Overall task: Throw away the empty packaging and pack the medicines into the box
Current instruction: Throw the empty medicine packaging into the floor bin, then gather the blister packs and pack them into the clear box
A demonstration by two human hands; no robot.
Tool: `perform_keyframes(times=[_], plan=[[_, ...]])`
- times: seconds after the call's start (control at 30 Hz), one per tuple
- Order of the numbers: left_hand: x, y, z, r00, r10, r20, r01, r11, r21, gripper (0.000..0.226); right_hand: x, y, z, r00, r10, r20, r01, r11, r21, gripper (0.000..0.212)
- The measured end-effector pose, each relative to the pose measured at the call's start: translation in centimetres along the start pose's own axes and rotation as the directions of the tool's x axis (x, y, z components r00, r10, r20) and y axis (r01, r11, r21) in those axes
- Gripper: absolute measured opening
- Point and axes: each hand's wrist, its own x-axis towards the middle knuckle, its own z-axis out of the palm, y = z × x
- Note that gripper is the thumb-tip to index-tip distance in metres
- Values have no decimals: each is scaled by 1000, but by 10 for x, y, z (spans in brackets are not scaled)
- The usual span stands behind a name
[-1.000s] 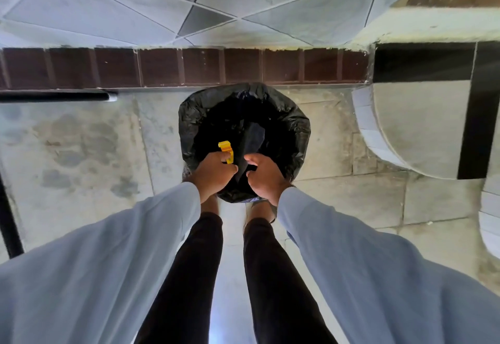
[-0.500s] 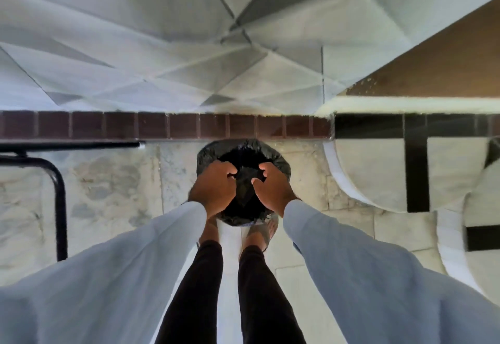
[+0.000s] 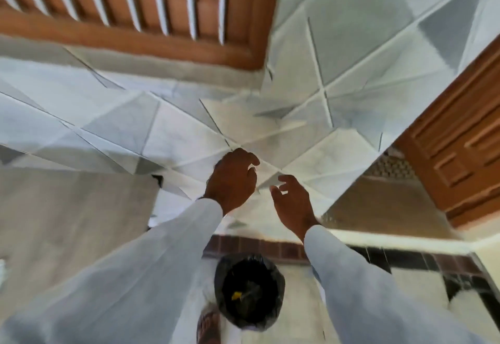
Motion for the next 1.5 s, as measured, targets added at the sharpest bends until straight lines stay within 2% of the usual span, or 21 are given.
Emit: perform_keyframes(times=[0.07, 0.13, 0.23, 0.33, 0.53, 0.67, 0.87, 1.0, 1.07, 1.17, 1.23, 1.4, 1.5], plan=[[-15, 18, -60, 984, 73, -161, -72, 997, 11, 22, -13, -43, -22, 985, -161, -68, 161, 987, 5, 32], [-35, 33, -114, 954, 125, -273, -101, 990, 99, 25, -29, -80, -38, 934, -329, -139, 329, 944, -30, 32], [-97, 53, -197, 877, 167, -451, -45, 963, 267, 28, -83, -146, -52, 821, -537, -194, 540, 841, -41, 33], [-155, 70, -262, 818, 191, -542, 22, 932, 362, 28, -138, -202, -54, 679, -688, -257, 694, 715, -84, 36], [-284, 74, -382, 743, 216, -633, 130, 881, 454, 28, -271, -306, -28, 471, -836, -281, 844, 519, -131, 36], [-363, 52, -453, 708, 224, -669, 170, 866, 470, 29, -357, -352, 15, 424, -865, -269, 890, 453, -55, 37], [-473, -20, -542, 698, 172, -695, 204, 883, 423, 28, -459, -405, 107, 415, -877, -242, 908, 415, 53, 33], [-538, -74, -596, 700, 98, -707, 260, 888, 381, 30, -509, -426, 175, 455, -863, -221, 890, 445, 98, 32], [-556, -96, -611, 711, 67, -700, 267, 895, 357, 32, -520, -430, 201, 507, -840, -193, 862, 493, 118, 32], [-564, -134, -615, 752, 5, -659, 259, 917, 303, 33, -521, -430, 234, 611, -783, -115, 791, 595, 145, 33], [-561, -164, -612, 783, -37, -621, 266, 922, 281, 32, -516, -428, 254, 654, -754, -62, 753, 640, 155, 34], [-538, -228, -604, 836, -139, -530, 295, 929, 223, 32, -486, -425, 306, 712, -701, 37, 692, 709, 136, 36], [-524, -267, -605, 838, -219, -499, 354, 915, 193, 31, -459, -419, 346, 730, -679, 71, 670, 733, 117, 37]])
